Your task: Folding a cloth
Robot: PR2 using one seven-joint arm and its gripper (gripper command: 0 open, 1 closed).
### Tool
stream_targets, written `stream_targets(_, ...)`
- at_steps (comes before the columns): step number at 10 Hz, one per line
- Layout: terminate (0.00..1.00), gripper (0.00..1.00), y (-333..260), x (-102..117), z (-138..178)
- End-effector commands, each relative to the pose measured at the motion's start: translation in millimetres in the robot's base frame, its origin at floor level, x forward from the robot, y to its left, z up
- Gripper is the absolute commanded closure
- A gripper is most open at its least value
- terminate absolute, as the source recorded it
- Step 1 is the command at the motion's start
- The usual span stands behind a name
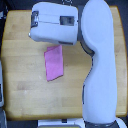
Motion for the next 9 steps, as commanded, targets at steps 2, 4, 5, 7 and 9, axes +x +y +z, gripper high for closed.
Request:
stream_targets(2,0.0,0.0,-127,13,22)
stream_targets(4,0.0,0.0,-174,29,21)
stream_targets(5,0.0,0.0,-186,36,21)
stream_targets(7,0.0,0.0,-218,66,23)
stream_targets(9,0.0,0.0,-244,83,23)
